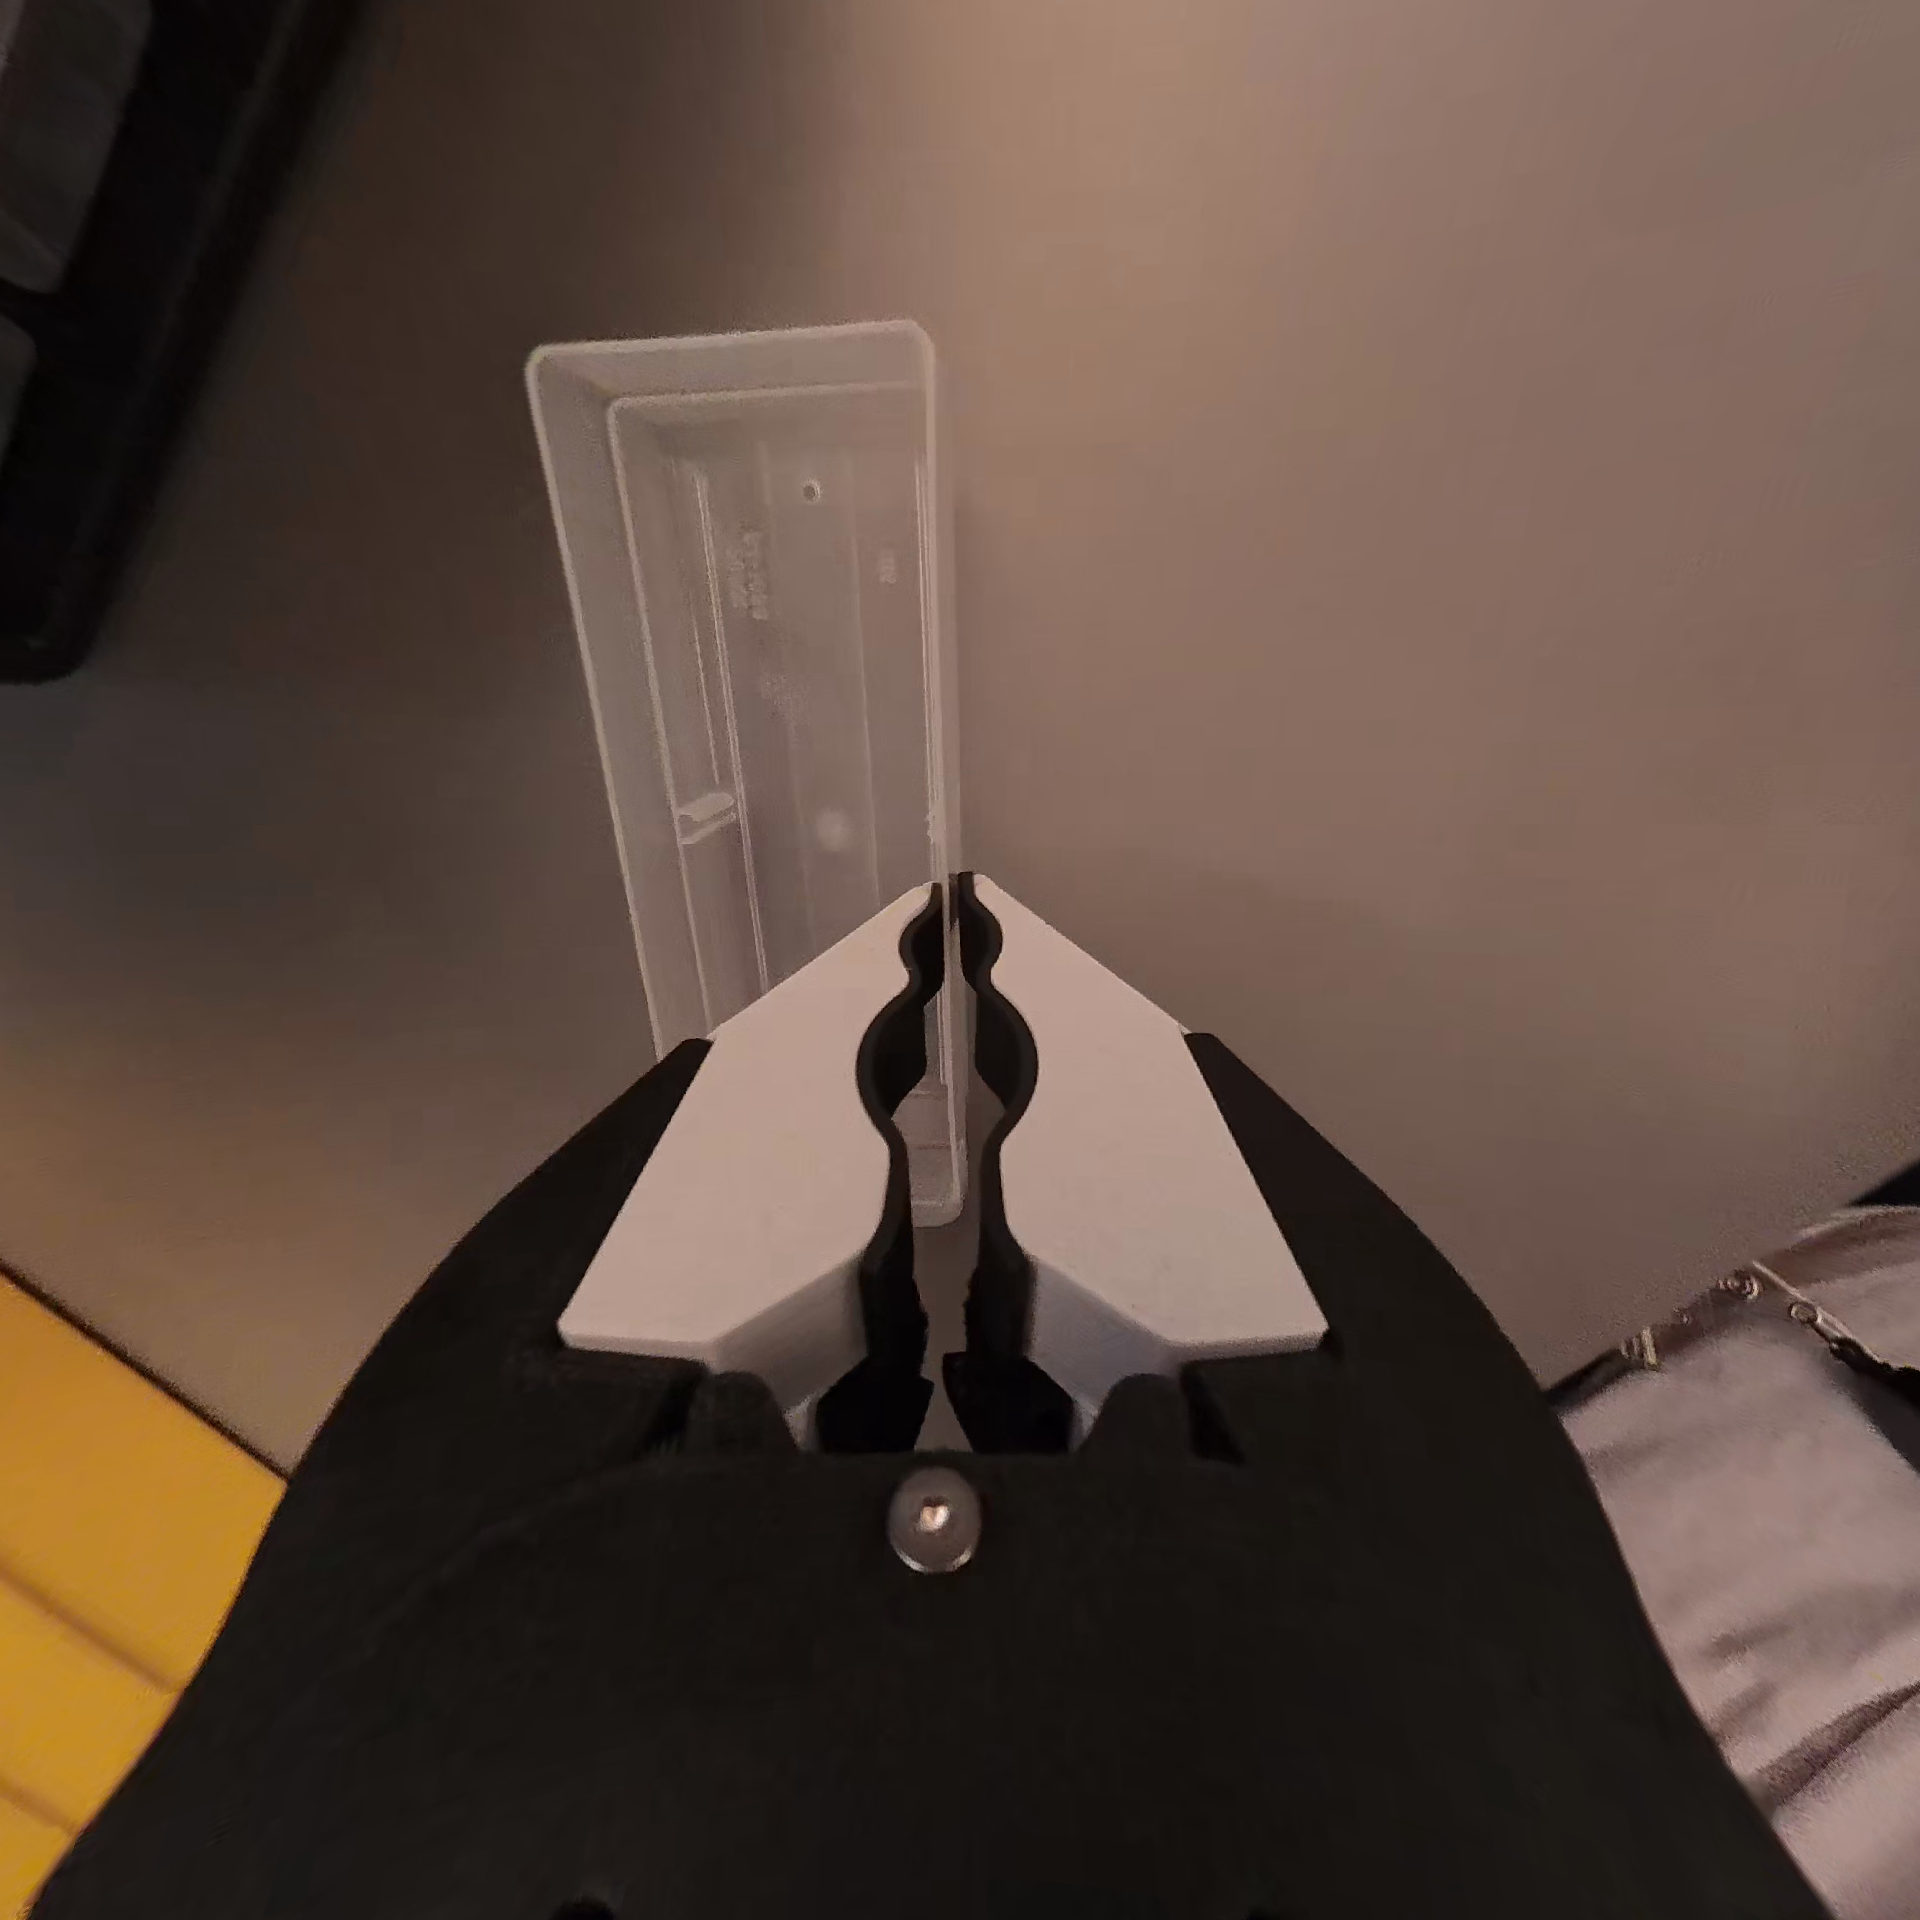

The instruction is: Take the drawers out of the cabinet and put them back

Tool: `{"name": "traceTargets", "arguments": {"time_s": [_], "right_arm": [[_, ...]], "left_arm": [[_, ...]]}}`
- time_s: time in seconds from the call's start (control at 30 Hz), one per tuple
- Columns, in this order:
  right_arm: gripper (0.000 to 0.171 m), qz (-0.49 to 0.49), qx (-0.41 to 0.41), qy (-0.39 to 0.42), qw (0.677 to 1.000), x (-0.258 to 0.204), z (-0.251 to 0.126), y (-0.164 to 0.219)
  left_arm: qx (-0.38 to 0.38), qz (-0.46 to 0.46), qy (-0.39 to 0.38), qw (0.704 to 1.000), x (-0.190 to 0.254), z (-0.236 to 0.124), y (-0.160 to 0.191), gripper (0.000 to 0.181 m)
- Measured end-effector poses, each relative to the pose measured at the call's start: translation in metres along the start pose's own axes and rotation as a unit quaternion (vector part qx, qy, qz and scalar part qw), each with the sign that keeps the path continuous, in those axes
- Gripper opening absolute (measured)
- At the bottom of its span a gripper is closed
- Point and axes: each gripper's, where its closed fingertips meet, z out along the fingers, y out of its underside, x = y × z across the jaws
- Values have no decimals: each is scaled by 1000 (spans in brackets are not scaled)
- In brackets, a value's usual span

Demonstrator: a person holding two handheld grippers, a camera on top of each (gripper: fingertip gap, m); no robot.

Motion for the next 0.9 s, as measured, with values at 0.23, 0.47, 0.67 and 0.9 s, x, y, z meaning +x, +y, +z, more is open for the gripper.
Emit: {"name": "traceTargets", "arguments": {"time_s": [0.23,0.47,0.67,0.9], "right_arm": [[23,9,-4,5,1000,11,0,6],[23,15,-5,14,1000,16,-5,8],[23,9,-13,22,1000,12,-8,8],[25,52,-34,11,998,-19,-3,30]], "left_arm": [[45,-8,32,998,10,-5,-21,28],[224,-56,54,971,-29,-50,-19,89],[281,-95,191,936,-31,-43,7,112],[228,-29,230,945,5,-26,20,111]]}}
